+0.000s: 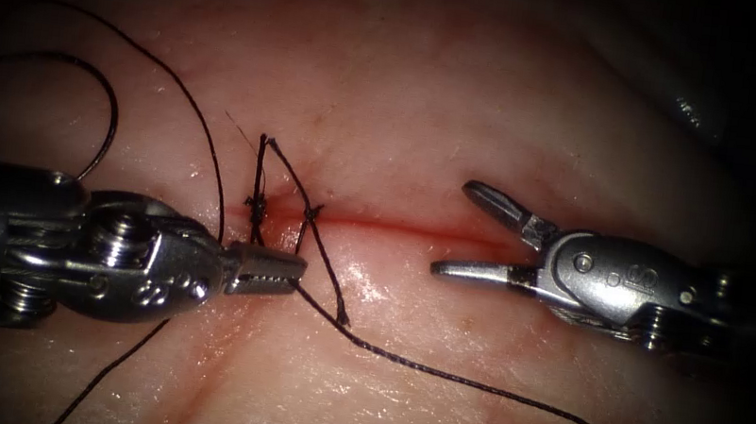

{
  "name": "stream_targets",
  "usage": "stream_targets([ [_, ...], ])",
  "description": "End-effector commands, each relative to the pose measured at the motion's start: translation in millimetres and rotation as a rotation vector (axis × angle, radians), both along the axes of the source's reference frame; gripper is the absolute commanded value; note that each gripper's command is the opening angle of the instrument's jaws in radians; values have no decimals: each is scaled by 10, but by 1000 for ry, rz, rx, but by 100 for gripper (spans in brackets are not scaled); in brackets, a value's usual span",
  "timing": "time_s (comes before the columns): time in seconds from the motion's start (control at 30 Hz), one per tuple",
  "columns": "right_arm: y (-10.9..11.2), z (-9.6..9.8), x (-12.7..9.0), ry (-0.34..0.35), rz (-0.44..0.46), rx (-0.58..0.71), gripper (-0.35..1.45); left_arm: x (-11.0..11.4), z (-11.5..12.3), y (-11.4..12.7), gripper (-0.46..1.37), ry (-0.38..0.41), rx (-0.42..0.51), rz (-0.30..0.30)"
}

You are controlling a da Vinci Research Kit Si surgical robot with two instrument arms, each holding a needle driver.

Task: Wound Closure
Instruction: Cut the suture with the right tool

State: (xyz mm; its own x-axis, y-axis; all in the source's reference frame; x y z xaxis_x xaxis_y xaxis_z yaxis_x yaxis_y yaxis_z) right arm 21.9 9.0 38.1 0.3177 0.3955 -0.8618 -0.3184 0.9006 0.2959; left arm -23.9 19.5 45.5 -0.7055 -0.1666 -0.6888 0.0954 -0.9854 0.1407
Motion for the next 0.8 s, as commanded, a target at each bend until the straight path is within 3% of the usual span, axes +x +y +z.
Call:
stream_targets([
  [0.03,0,-1,1,3,-6,3,128,0,0,0,-35,1,3,4],
  [0.17,2,-4,8,12,-28,-14,129,1,-1,2,-35,-3,1,8],
  [0.47,16,-4,46,36,-89,-67,129,1,-14,12,-35,-10,4,14],
  [0.8,25,11,86,-10,-118,-138,132,-2,-30,18,-35,-13,1,23],
])
